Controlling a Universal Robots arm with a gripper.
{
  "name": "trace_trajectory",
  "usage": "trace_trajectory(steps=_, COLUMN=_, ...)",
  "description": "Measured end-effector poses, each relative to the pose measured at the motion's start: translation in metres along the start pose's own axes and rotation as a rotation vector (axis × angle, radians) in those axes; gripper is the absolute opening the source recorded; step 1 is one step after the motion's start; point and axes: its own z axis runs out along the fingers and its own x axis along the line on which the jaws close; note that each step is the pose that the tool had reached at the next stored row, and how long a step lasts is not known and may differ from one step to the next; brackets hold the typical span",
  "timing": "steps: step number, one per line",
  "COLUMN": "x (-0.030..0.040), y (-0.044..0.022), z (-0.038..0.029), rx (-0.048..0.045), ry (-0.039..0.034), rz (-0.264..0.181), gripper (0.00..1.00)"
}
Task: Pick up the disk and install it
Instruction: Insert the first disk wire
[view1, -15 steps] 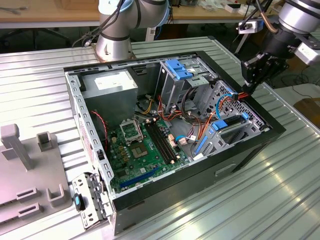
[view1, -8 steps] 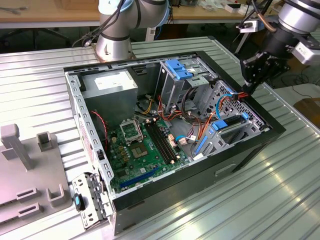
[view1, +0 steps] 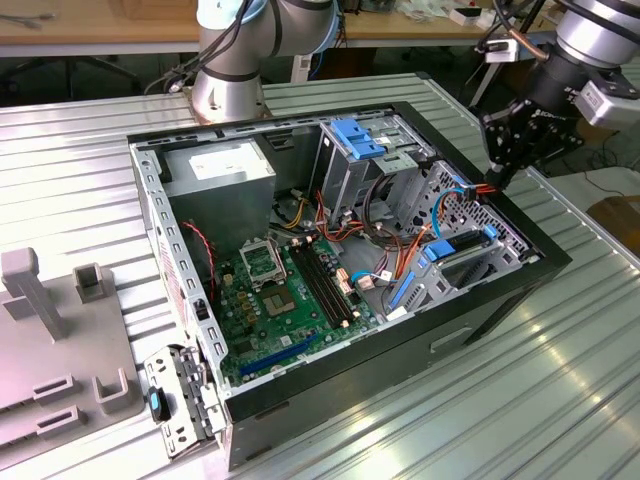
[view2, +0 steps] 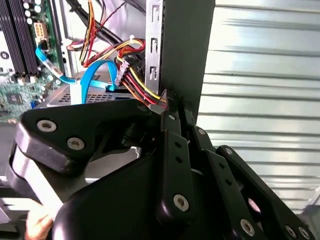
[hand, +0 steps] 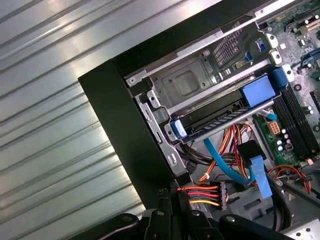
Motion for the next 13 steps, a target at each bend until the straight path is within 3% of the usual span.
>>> trace_trajectory(steps=7, x=0.0, y=0.0, z=0.0, rx=-0.0025, ry=0.0064, rz=0.154, gripper=0.17)
trace_trajectory(steps=13, x=-0.0022, y=0.0013, z=-0.0001, rx=-0.0039, ry=0.0099, rz=0.239, gripper=0.17)
